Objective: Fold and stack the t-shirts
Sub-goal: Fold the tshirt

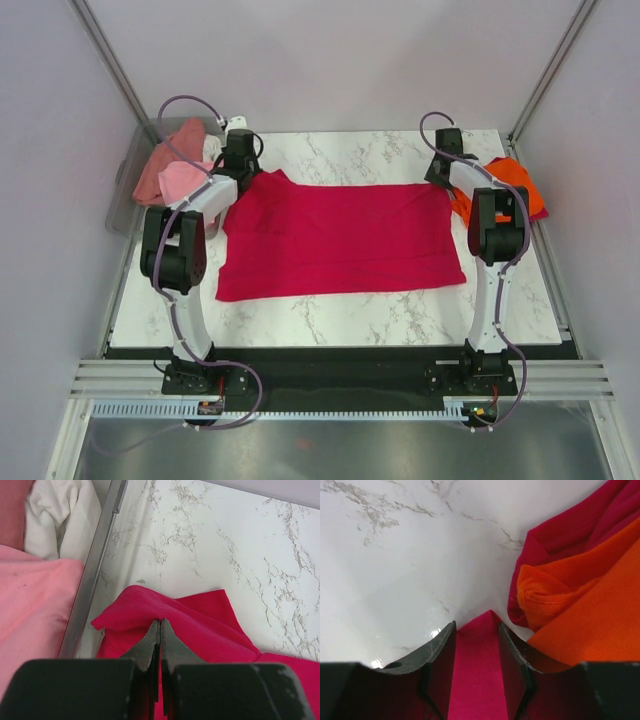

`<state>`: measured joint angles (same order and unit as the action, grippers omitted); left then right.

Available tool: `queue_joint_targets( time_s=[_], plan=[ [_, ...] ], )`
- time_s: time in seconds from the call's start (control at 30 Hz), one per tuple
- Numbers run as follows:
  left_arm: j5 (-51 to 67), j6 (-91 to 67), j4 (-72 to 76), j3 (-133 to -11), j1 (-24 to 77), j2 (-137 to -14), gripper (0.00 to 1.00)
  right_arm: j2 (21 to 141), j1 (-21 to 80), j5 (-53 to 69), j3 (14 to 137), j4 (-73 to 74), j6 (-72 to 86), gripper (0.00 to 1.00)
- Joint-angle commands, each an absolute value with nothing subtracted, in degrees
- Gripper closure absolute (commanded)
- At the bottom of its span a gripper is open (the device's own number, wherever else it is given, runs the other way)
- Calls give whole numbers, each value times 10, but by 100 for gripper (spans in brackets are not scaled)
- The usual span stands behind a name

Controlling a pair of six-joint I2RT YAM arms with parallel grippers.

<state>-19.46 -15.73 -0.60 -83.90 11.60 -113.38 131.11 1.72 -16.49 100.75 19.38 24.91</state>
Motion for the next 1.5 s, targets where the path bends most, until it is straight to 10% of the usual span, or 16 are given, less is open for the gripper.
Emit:
queue_joint_targets(
  time_s=[0.0,0.2,1.47],
  plan=[
    [-198,-132,10,-864,113,-1143,98,1338,19,-165,1041,215,242,56],
    [-197,-133,7,-866,109,-1145,98,1337,23,-161,1051,220,240,100],
    [-238,-144,91,-710,108,-1008,98,1094,4,-122,800,121,271,100]
  ],
)
